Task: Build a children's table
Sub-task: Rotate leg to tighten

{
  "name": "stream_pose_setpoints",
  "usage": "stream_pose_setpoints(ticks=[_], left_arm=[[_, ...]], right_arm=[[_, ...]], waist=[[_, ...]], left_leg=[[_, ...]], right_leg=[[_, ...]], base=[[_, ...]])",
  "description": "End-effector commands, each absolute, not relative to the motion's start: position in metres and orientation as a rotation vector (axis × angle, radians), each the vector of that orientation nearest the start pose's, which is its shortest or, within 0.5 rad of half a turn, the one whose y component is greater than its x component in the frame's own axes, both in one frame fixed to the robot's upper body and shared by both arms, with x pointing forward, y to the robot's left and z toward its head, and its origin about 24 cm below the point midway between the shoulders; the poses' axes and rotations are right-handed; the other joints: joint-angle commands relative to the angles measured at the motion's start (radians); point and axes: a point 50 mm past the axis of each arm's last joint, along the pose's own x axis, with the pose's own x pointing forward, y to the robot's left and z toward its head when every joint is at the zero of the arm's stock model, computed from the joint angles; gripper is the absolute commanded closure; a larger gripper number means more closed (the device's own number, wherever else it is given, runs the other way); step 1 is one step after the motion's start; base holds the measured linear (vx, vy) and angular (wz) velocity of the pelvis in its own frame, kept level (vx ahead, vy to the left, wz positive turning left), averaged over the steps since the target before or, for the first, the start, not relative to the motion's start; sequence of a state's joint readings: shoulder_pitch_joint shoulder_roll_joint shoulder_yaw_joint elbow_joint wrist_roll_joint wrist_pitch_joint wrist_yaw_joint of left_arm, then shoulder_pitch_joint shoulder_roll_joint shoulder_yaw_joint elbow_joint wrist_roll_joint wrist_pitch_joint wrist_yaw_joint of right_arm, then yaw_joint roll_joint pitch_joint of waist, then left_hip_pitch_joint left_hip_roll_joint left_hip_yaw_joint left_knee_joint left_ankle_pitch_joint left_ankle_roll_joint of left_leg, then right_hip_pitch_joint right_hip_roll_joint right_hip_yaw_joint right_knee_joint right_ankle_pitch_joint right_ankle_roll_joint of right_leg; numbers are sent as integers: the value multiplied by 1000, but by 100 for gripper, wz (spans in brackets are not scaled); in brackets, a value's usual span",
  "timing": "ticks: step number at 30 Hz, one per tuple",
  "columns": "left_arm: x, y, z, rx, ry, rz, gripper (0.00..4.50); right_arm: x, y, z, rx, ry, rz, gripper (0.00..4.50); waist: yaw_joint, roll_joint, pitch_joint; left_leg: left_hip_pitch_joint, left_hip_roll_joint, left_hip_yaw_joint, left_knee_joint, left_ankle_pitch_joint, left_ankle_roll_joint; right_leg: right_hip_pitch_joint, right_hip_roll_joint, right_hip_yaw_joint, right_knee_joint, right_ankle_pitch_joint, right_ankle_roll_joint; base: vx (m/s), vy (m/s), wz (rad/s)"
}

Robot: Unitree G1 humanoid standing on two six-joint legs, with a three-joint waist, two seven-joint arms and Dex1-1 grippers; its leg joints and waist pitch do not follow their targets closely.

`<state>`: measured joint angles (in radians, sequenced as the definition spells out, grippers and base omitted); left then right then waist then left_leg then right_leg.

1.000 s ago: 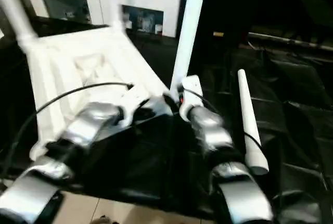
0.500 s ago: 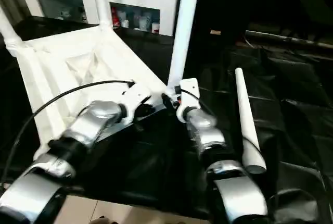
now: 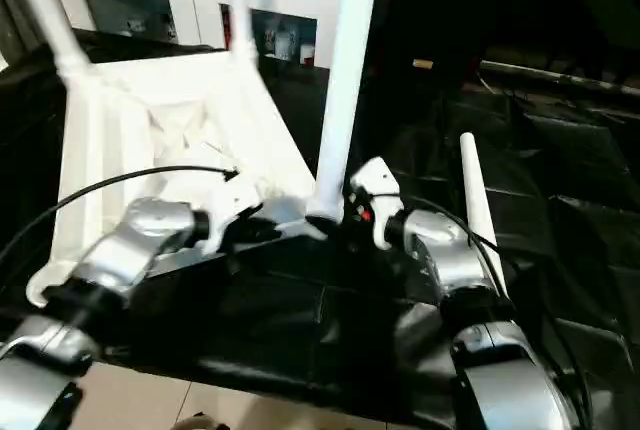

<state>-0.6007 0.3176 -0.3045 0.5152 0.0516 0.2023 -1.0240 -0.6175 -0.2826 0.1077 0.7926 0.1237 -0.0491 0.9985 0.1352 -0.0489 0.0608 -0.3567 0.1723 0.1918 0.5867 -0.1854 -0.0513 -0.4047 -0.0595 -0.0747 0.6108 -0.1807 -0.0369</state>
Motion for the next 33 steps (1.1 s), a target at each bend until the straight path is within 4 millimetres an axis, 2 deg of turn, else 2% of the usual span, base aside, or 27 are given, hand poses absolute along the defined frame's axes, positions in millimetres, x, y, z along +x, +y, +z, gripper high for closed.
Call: stream_pose_setpoints(ticks=[1, 4, 8, 10, 17, 19, 20, 22, 23, 24, 25, 26, 27, 28, 33], left_arm=[[321, 100, 69, 379, 334, -1262, 450], [321, 101, 69, 381, 333, -1264, 450], [319, 102, 69, 380, 336, -1268, 450], [319, 103, 69, 379, 339, -1270, 450], [318, 104, 68, 380, 348, -1270, 450], [321, 105, 66, 372, 365, -1225, 450], [327, 104, 64, 372, 379, -1152, 450], [333, 103, 63, 368, 397, -1079, 450], [340, 99, 63, 369, 408, -1002, 450], [340, 99, 63, 369, 408, -996, 450], [345, 93, 63, 357, 410, -944, 450], [345, 92, 63, 356, 410, -941, 450], [349, 84, 65, 360, 404, -894, 450], [351, 77, 66, 371, 390, -885, 450], [349, 61, 67, 381, 360, -914, 450]], right_arm=[[335, -144, 54, -146, 233, 1067, 74], [335, -142, 53, -150, 238, 1077, 108], [334, -140, 53, -154, 240, 1088, 127], [333, -139, 51, -159, 248, 1099, 153], [333, -140, 49, -155, 256, 1079, 180], [335, -141, 45, -109, 265, 1006, 182], [340, -141, 41, -28, 263, 882, 182], [344, -142, 36, 25, 274, 782, 183], [346, -142, 29, 56, 303, 654, 183], [346, -142, 28, 58, 307, 643, 183], [348, -141, 21, 80, 341, 536, 184], [348, -140, 21, 82, 342, 532, 184], [348, -137, 14, 116, 378, 437, 184], [348, -135, 10, 113, 394, 387, 184], [348, -128, 6, 47, 407, 339, 184]], waist=[[-1, -4, -63], [8, -4, -65], [8, -5, -65], [7, -5, -64], [7, -5, -66], [5, -3, -65], [4, -3, -65], [-1, -4, -64], [-5, -3, -61], [-6, -2, -61], [-8, -4, -62], [-7, -2, -63], [-8, -4, -64], [-7, -1, -66], [-9, -1, -68]], left_leg=[[9, 71, -29, -67, -174, 62], [9, 70, -28, -66, -157, 61], [8, 69, -29, -66, -157, 58], [7, 69, -29, -66, -157, 59], [7, 68, -28, -66, -153, 59], [7, 68, -29, -67, -154, 56], [7, 68, -29, -67, -156, 53], [9, 66, -31, -70, -173, 34], [12, 65, -30, -71, -183, 24], [14, 65, -31, -71, -195, 18], [13, 65, -32, -72, -193, 11], [13, 64, -33, -71, -194, 10], [11, 63, -31, -70, -190, 15], [11, 64, -32, -69, -180, 17], [7, 62, -29, -68, -157, 31]], right_leg=[[49, -108, 62, -78, -272, -188], [50, -108, 61, -73, -237, -194], [51, -109, 61, -74, -242, -190], [52, -108, 61, -75, -249, -186], [52, -107, 61, -74, -248, -183], [51, -106, 61, -74, -244, -186], [51, -108, 61, -74, -247, -186], [51, -108, 59, -80, -292, -178], [46, -106, 60, -86, -322, -169], [46, -107, 60, -85, -337, -166], [49, -109, 60, -86, -344, -162], [47, -109, 60, -87, -342, -160], [49, -109, 61, -85, -324, -159], [48, -109, 62, -83, -298, -164], [51, -106, 61, -76, -219, -176]], base=[[0, 0, 0], [0, 0, 0], [0, 0, 0], [0, 0, 0], [0, 0, 0], [0, 0, 0], [0, 0, 0], [0, 0, 0], [0, 0, 0], [0, 0, 0], [0, 0, 0], [0, 0, 0], [0, 0, 0], [0, 0, 0], [0, 0, 0]])
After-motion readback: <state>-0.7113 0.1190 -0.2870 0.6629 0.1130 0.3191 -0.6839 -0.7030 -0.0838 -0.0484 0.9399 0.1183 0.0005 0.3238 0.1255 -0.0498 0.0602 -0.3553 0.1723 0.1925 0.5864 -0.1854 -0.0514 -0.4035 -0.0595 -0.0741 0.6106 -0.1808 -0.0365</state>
